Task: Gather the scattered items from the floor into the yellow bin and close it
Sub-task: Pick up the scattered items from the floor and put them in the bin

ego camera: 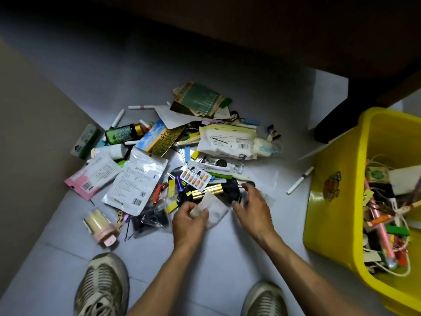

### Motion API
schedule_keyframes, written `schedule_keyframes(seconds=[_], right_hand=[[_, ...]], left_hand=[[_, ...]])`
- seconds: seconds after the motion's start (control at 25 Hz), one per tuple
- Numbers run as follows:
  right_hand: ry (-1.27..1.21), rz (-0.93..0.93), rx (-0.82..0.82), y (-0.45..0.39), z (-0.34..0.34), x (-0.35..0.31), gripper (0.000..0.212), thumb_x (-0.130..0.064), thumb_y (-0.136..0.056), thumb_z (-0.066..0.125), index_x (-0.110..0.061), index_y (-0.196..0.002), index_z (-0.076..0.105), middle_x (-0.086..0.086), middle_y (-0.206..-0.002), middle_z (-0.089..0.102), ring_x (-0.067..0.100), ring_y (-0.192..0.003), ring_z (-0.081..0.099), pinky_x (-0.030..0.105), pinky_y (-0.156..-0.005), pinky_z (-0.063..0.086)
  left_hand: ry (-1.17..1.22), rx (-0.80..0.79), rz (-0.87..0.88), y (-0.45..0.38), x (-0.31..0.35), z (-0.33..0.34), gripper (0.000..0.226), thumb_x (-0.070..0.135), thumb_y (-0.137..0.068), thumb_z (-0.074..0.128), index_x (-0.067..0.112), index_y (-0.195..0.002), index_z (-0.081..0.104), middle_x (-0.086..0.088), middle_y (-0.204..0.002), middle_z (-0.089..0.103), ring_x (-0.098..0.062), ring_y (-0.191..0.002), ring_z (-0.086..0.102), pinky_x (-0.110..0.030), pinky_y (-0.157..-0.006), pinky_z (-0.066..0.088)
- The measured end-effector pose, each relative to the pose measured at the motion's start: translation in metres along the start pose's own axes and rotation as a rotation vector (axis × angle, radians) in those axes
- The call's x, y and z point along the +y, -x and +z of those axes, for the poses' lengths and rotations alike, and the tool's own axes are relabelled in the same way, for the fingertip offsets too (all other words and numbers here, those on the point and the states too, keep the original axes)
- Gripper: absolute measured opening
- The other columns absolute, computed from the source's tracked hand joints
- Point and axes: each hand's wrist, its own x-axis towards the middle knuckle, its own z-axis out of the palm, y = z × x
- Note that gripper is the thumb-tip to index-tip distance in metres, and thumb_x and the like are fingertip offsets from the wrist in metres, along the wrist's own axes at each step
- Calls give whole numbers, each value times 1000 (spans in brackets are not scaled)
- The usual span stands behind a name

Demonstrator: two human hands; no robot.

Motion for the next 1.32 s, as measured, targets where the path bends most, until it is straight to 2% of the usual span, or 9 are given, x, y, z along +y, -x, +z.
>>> schedule_keyframes(seconds=[0.16,0.28,0.36,0.56,0.92,1.04,1.12,1.2,1.32], right_hand=[[-143,214,34,-23,26,-4,40,-24,-83,71,-18,-120,56,5,-111,68,27,-102,63,31,-76,48],[-418,266,108,-22,26,-16,8,-12,-82,71,-16,-86,66,-3,-73,63,16,-72,59,21,-58,41],[-573,208,168,-8,6,-20,13,-6,-80,70,-18,-77,66,-8,-60,58,8,-57,52,17,-53,41],[-756,-39,249,43,-79,-44,17,-3,-82,71,-19,-77,68,1,-65,62,11,-58,54,32,-55,50],[-1181,-337,670,126,-261,-38,13,-14,-78,75,-25,-82,70,-1,-81,68,16,-76,63,25,-69,54],[-1092,-335,899,147,-300,-6,12,-14,-79,70,-26,-83,69,-5,-81,68,14,-78,63,25,-72,54],[-836,-139,966,153,-299,16,20,-10,-83,68,-28,-90,66,-7,-90,68,14,-86,64,22,-72,53],[-476,89,909,152,-280,34,35,-6,-82,65,-28,-110,60,-10,-109,61,11,-101,58,13,-74,45],[-268,33,808,150,-243,41,41,-1,-81,64,-21,-116,58,-7,-118,53,13,-109,52,18,-83,43]], left_hand=[[236,15,-87,2,-9,-33,17,10,-78,76,19,-89,67,0,-85,75,-18,-77,69,-35,-72,57],[400,105,-90,-7,2,-51,29,1,-79,73,15,-104,67,-2,-92,74,-10,-73,70,-23,-63,56],[498,107,-83,-5,15,-50,39,0,-79,72,20,-112,66,0,-96,73,-11,-78,71,-25,-60,56],[581,49,-61,19,58,-38,46,7,-80,73,13,-124,61,-12,-111,70,-33,-97,68,-48,-82,57],[634,-405,136,127,181,43,14,6,-87,65,15,-97,64,-6,-80,69,-16,-64,63,-27,-53,51],[427,-612,199,163,219,95,7,12,-89,65,16,-94,64,-7,-84,70,-14,-63,64,-26,-52,53],[191,-731,217,180,230,124,23,26,-89,67,17,-110,63,-3,-101,70,-15,-81,68,-32,-70,58],[-28,-707,237,182,222,136,51,37,-88,67,21,-133,52,2,-122,62,-16,-105,62,-40,-92,54],[-10,-563,245,169,192,122,53,29,-89,65,25,-140,48,3,-129,59,-16,-114,57,-42,-101,48]])
